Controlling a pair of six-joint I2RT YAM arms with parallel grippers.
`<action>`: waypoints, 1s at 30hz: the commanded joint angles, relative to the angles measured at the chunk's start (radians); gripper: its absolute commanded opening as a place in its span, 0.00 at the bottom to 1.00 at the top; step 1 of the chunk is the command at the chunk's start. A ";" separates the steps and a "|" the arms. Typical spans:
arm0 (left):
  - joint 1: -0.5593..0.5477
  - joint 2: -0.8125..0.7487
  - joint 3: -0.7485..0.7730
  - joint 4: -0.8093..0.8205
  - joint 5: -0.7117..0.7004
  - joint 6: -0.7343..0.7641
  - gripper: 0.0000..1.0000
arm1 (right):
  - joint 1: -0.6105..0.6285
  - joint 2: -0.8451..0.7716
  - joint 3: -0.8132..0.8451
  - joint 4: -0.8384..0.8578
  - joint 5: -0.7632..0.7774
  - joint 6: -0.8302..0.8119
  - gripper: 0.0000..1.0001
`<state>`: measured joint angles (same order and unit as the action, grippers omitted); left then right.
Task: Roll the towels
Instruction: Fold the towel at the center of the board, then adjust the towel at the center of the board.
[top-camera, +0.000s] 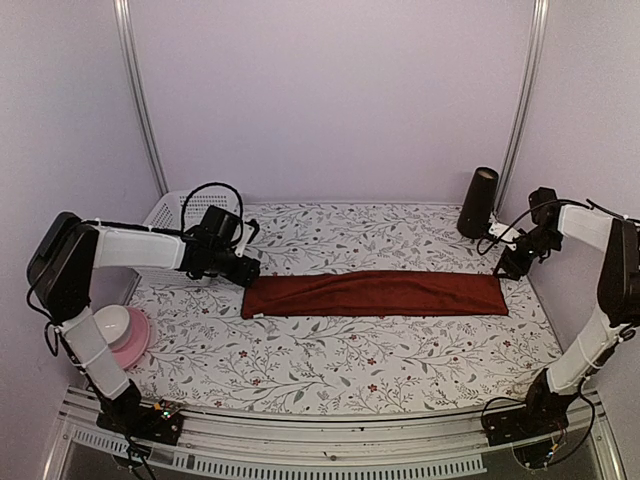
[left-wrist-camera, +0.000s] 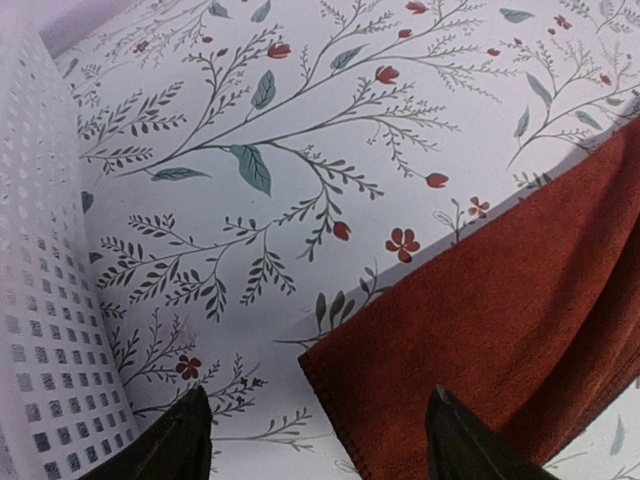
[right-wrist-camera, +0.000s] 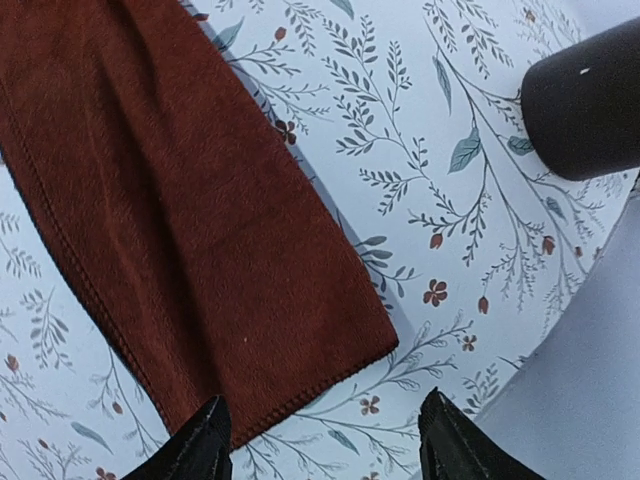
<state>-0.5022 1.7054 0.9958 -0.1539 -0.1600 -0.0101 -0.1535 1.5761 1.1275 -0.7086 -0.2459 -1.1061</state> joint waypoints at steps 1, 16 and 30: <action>0.051 0.057 0.054 -0.005 0.145 -0.014 0.71 | -0.004 0.137 0.073 -0.100 -0.071 0.291 0.63; 0.156 0.158 0.046 0.032 0.357 -0.057 0.48 | -0.024 0.275 0.097 0.034 -0.007 0.481 0.61; 0.169 0.235 0.081 0.032 0.394 -0.081 0.31 | -0.046 0.215 0.051 0.081 0.001 0.509 0.56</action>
<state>-0.3447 1.9110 1.0557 -0.1318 0.1989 -0.0807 -0.1909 1.8221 1.1854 -0.6540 -0.2623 -0.6312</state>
